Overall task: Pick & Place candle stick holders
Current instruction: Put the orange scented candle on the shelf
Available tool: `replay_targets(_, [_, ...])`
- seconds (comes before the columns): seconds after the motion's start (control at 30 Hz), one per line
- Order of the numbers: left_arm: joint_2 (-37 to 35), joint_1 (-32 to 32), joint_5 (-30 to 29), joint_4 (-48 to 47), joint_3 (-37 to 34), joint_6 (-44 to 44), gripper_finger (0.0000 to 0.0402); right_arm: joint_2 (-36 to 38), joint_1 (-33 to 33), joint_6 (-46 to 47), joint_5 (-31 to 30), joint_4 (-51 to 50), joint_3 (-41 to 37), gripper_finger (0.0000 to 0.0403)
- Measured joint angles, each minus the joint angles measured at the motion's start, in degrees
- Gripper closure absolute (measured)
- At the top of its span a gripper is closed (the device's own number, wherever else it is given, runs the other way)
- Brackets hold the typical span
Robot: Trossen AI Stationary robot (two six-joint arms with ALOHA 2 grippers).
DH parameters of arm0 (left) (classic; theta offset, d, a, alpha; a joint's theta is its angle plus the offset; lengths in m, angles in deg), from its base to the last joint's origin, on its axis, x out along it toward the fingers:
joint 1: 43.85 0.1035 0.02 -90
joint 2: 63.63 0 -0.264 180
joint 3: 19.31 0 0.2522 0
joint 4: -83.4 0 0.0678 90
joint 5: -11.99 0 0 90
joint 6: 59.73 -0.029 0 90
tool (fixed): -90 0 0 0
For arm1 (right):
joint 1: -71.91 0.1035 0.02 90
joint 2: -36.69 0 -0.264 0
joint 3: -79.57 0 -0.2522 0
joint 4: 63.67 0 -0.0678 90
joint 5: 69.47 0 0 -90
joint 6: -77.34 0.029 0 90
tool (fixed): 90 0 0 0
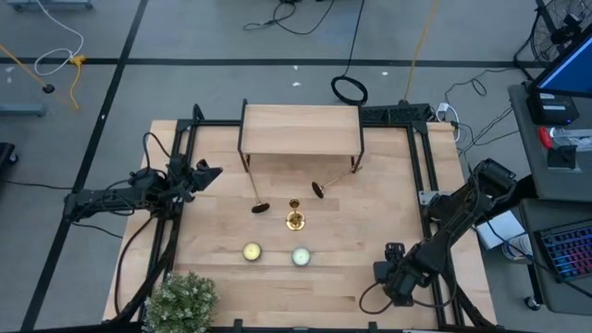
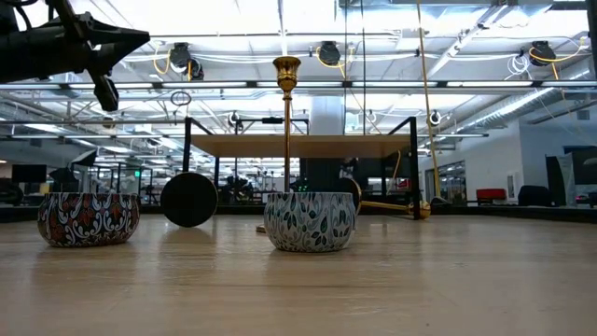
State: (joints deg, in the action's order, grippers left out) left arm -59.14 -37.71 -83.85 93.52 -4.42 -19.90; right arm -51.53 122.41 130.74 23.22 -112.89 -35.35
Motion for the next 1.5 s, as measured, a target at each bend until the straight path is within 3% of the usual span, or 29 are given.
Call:
replay_targets(0.5, [0.0,0.0,0.0,-0.5,0.0,-0.9,0.0382,0.0,0.3,1.0,-4.4,1.6,-1.0,0.0019])
replay_targets(0.83, [0.0,0.0,-0.2,1.6,0.0,-0.7,0.0382,0.3,-0.1,4.4,-1.8,7.0,-5.0,0.0019])
replay_targets(1.2, [0.0,0.0,-1.7,10.7,0.0,-0.4,0.0382,0.2,-0.1,4.4,-1.5,7.9,-5.1,0.0019])
replay_targets(1.5, [0.0,0.0,-1.7,11.2,0.0,6.1,0.0382,0.1,-0.1,4.4,-1.4,8.4,-5.2,0.0019])
